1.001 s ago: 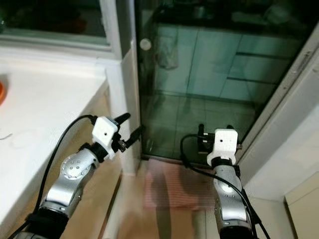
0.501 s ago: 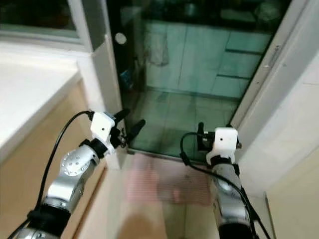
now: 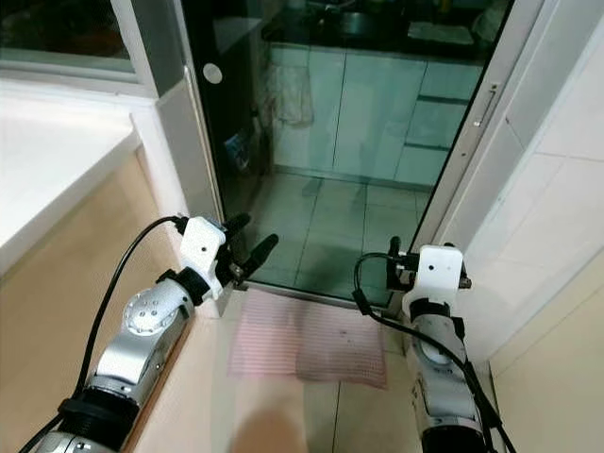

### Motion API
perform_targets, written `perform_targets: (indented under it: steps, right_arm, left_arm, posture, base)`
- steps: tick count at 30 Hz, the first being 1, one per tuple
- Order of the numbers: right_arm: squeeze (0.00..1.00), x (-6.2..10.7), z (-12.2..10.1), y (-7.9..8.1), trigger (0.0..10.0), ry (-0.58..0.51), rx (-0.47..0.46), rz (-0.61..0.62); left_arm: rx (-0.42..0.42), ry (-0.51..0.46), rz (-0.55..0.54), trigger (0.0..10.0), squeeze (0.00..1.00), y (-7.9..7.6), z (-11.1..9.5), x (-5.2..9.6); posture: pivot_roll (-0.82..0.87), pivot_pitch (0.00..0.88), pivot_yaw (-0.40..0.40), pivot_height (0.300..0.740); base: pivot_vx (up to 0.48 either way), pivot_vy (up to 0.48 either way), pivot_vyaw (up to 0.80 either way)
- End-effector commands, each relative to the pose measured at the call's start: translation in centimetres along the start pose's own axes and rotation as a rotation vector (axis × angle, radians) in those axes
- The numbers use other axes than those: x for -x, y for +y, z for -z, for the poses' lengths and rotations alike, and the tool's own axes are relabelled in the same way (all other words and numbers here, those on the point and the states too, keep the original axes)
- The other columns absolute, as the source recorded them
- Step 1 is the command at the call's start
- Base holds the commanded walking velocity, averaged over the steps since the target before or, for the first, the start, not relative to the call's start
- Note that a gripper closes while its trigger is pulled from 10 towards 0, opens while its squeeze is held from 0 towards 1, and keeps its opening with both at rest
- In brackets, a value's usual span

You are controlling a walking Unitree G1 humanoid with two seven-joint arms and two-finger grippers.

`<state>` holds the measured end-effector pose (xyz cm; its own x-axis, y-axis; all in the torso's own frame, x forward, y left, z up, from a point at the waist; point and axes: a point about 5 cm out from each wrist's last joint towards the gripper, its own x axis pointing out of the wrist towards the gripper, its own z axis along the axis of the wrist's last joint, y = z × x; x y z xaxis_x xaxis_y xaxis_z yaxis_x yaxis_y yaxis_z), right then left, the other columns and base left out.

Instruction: Restocking fridge

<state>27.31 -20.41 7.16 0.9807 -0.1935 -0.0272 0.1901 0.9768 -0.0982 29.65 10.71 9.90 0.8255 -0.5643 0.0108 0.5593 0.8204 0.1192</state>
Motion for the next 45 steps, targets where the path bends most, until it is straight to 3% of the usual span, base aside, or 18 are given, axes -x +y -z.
perform_targets:
  steps: [1,4,5,15,16,17,19,20,21,23,25,31,33,45]
  right_arm:
    - [0.00,-0.1,0.0,0.5,10.0,0.012,-0.017,-0.037]
    - [0.00,0.1,-0.2,0.8,10.0,-0.003,-0.053,-0.062]
    - [0.00,0.3,-0.6,0.2,10.0,-0.018,-0.070,-0.026]
    - [0.00,0.9,-0.5,-1.6,10.0,-0.021,-0.021,0.042]
    - [0.00,1.3,-0.1,-1.3,10.0,-0.012,-0.030,0.001]
    - [0.00,1.3,-0.1,-1.3,10.0,-0.012,-0.030,0.001]
    - [0.00,2.3,1.6,-1.9,10.0,0.062,-0.043,-0.032]
    - [0.00,2.9,2.4,-2.5,10.0,0.104,-0.045,-0.040]
    - [0.00,2.9,2.4,-2.5,10.0,0.104,-0.045,-0.040]
    - [0.00,4.3,2.9,-3.7,10.0,0.141,-0.016,-0.072]
    - [0.00,4.9,2.6,-4.2,10.0,0.141,0.006,-0.096]
    - [0.00,5.1,2.3,-3.6,10.0,0.135,-0.001,-0.151]
    - [0.00,5.0,2.6,-2.2,10.0,0.134,-0.016,-0.177]
    - [0.00,5.0,2.6,-2.2,10.0,0.134,-0.016,-0.177]
  left_arm:
    - [0.021,0.031,-0.019,10.0,0.00,0.3,0.6,0.3]
    - [0.044,0.026,-0.001,10.0,0.00,0.1,0.7,0.2]
    - [0.082,0.030,-0.009,10.0,0.00,0.2,1.0,0.0]
    - [0.081,0.055,-0.030,10.0,0.00,1.3,1.3,-0.9]
    - [0.101,0.102,-0.080,10.0,0.00,2.0,2.5,0.4]
    - [0.101,0.102,-0.080,10.0,0.00,2.0,2.5,0.4]
    - [0.173,0.209,-0.167,10.0,0.00,2.8,5.0,3.6]
    - [0.208,0.260,-0.193,10.0,0.00,2.7,6.1,5.2]
    - [0.208,0.260,-0.193,10.0,0.00,2.7,6.1,5.2]
    - [0.225,0.322,-0.208,10.0,0.00,1.8,7.1,7.7]
    - [0.238,0.328,-0.231,10.0,0.00,1.2,7.2,8.6]
    - [0.281,0.298,-0.252,10.0,0.00,0.5,6.7,8.8]
    - [0.294,0.297,-0.273,10.0,0.00,0.4,6.9,8.8]
    - [0.294,0.297,-0.273,10.0,0.00,0.4,6.9,8.8]
  posture:
    - [-0.08,0.000,0.001,0.740]
    - [-0.07,0.000,0.000,0.740]
    - [-0.08,0.000,0.003,0.740]
    - [-0.13,0.000,0.031,0.740]
    - [-0.14,0.000,0.035,0.740]
    - [-0.14,0.000,0.035,0.740]
    - [-0.12,0.000,0.026,0.740]
    - [-0.12,0.000,0.025,0.740]
    - [-0.12,0.000,0.025,0.740]
    - [-0.10,0.000,0.014,0.740]
    - [-0.09,0.000,0.001,0.740]
    - [-0.08,0.000,-0.011,0.740]
    - [-0.08,0.000,-0.005,0.740]
    - [-0.08,0.000,-0.005,0.740]
  base:
    - [0.000,0.000,0.00]
    - [0.000,0.000,0.00]
    - [0.000,0.000,0.00]
    - [0.000,0.000,0.00]
    - [0.000,0.000,0.00]
    - [0.000,0.000,0.00]
    - [0.000,0.000,0.00]
    - [0.000,0.000,0.00]
    - [0.000,0.000,0.00]
    - [0.000,0.000,0.00]
    - [0.000,0.000,0.00]
    - [0.000,0.000,0.00]
    - [0.000,0.000,0.00]
    - [0.000,0.000,0.00]
